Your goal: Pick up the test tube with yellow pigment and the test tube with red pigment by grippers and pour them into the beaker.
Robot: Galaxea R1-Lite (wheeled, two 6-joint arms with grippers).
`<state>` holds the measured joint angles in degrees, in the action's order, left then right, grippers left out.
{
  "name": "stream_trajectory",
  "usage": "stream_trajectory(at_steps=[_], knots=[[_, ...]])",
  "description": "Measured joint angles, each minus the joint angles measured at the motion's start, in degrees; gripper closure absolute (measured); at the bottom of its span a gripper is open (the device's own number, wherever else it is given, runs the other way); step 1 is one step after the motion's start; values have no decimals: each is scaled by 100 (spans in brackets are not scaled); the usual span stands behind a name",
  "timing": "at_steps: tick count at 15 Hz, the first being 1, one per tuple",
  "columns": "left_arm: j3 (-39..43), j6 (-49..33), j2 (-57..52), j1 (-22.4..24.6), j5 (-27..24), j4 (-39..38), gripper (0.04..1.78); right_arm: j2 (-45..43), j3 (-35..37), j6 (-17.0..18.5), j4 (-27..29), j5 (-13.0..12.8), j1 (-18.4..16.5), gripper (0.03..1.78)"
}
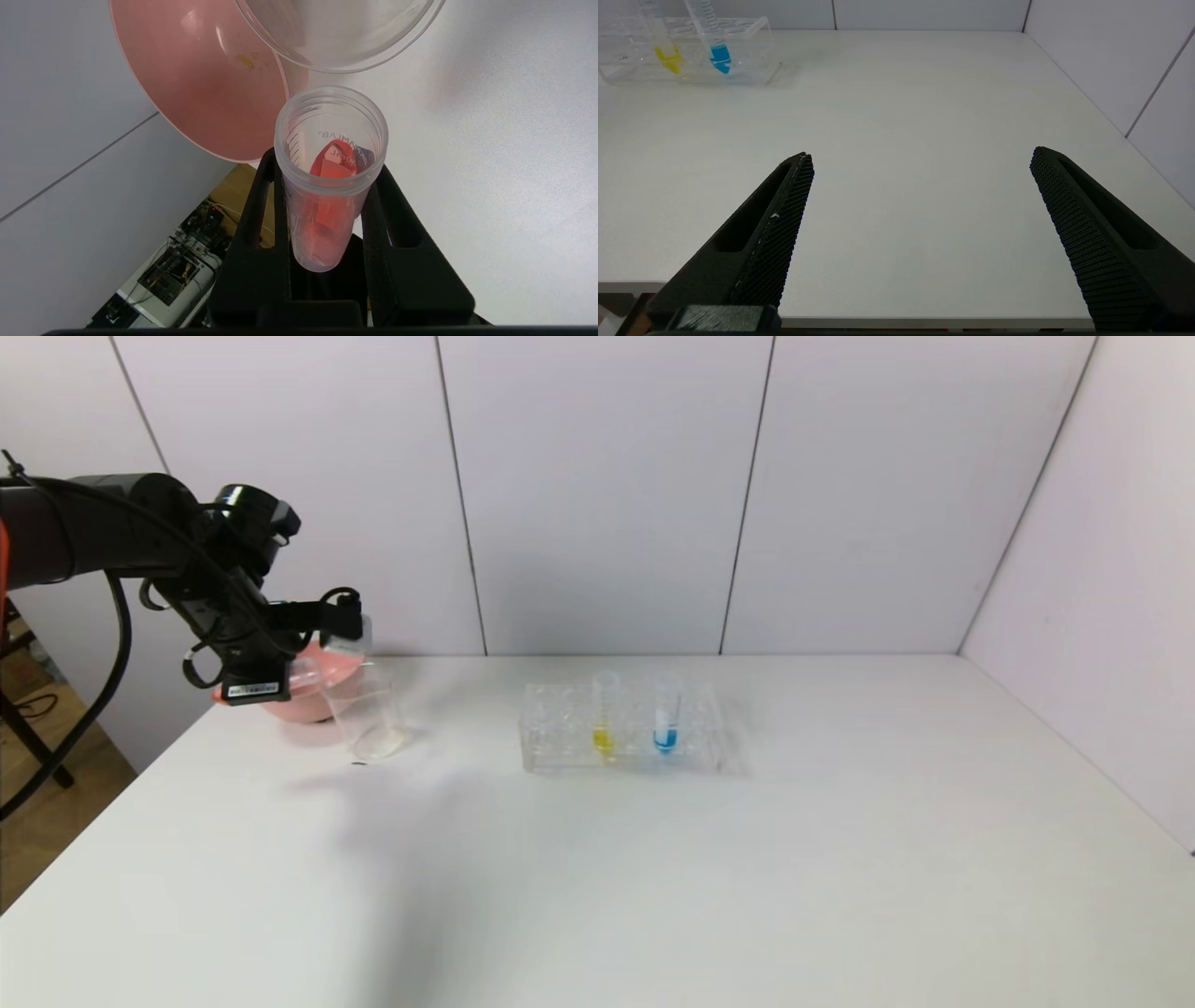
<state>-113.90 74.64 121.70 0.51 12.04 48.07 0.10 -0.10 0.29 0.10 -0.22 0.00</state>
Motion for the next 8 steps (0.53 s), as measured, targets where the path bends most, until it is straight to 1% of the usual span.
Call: stream_trajectory(at_steps=[8], knots=[[0, 0, 0, -41, 88, -2, 137, 0, 0, -2, 0, 0, 0, 11]])
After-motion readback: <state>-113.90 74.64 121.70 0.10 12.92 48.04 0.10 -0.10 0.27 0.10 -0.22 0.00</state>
